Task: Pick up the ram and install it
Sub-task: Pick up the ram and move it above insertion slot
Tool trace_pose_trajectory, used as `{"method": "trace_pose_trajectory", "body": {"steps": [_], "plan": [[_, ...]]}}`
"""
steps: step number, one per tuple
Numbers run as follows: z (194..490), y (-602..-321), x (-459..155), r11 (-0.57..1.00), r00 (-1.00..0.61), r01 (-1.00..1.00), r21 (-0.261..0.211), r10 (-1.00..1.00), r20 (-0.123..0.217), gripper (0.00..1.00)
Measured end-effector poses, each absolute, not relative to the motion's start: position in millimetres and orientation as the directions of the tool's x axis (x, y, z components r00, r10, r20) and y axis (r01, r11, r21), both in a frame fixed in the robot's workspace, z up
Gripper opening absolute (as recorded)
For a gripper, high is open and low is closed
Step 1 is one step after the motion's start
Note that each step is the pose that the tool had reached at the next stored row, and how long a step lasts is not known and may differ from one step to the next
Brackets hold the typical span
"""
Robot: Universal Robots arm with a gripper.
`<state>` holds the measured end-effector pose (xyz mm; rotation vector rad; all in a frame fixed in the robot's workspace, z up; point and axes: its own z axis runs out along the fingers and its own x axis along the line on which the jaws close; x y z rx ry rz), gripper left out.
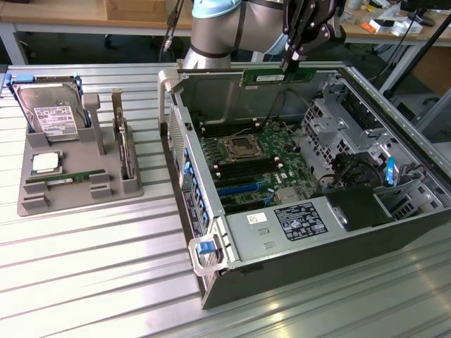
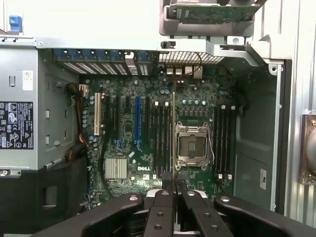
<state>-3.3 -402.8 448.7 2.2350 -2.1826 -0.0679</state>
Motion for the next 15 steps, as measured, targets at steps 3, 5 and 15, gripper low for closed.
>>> {"method": "trace_pose_trajectory", "body": {"steps": [3, 5, 15], "plan": [[445.9, -402.8, 1.2, -0.024, 0.023, -0.999, 0.042, -1.000, -0.019, 0.12], [444.5, -402.8, 3.1, -0.024, 0.023, -0.999, 0.043, -1.000, -0.019, 0.12], [444.3, -402.8, 3.9, -0.024, 0.023, -0.999, 0.042, -1.000, -0.019, 0.12]]}}
